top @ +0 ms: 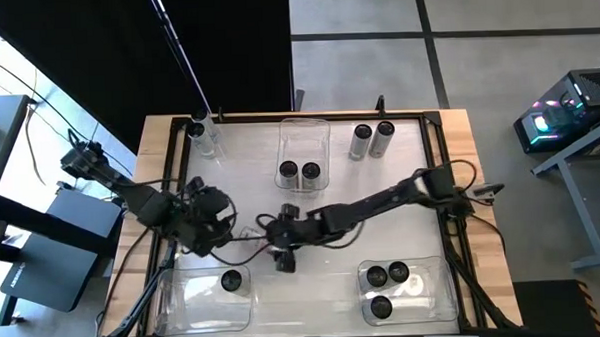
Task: Sort soda cans
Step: Put the bottom white pink soda can into the bottom left transparent bin
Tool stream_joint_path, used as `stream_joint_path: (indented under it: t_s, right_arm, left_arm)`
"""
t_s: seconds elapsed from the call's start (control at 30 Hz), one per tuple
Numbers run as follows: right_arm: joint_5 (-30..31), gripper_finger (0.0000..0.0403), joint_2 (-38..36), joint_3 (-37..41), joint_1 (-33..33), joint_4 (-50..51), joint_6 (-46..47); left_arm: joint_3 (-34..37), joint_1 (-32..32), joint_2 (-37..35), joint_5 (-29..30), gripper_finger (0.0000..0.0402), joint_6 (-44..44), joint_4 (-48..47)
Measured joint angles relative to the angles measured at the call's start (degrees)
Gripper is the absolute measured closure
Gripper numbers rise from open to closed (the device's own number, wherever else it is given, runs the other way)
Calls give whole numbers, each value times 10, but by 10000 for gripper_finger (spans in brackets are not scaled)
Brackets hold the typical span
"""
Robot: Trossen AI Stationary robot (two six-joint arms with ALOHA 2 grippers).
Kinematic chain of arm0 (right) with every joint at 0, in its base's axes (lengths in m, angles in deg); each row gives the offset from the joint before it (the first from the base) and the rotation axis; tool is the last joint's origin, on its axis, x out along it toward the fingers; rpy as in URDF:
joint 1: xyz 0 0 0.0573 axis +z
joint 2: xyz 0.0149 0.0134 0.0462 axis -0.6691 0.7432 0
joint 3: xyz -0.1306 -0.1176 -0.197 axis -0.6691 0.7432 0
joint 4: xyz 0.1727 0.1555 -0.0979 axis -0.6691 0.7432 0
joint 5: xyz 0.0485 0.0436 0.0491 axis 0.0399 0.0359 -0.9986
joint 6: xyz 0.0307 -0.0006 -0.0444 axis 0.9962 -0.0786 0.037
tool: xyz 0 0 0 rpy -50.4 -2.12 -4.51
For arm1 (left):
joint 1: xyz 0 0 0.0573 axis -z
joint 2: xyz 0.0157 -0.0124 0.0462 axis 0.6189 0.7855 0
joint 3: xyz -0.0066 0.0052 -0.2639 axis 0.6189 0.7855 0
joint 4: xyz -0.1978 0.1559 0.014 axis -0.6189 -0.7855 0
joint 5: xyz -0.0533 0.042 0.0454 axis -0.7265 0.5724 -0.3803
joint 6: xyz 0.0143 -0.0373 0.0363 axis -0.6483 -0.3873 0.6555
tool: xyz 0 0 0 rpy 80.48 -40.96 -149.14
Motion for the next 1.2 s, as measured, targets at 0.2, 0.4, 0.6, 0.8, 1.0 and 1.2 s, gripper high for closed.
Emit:
stream_joint_path:
  t_s: [0.2, 0.4, 0.6, 0.8, 1.0, 1.2]
  right_arm:
    - [5, 100, 85, -108, 1, 60, 34]
    - [44, 100, 124, -128, -1, 102, 46]
    - [49, 108, 133, -122, -7, 145, 47]
    - [16, 165, 125, -73, -22, 121, 35]
    - [12, 165, 85, 10, -26, 56, 31]
    - [50, 165, -26, 189, -26, -100, 23]
  left_arm:
    - [33, 38, -6, 7, 145, -31, 4]
    - [55, 51, -6, 13, 145, -31, 18]
    - [55, 51, -6, 34, 145, -30, 23]
    - [55, 55, -6, 37, 145, -30, 22]
    - [55, 80, -6, 38, 145, -29, 21]
    - [56, 117, -6, 106, 145, -49, 21]
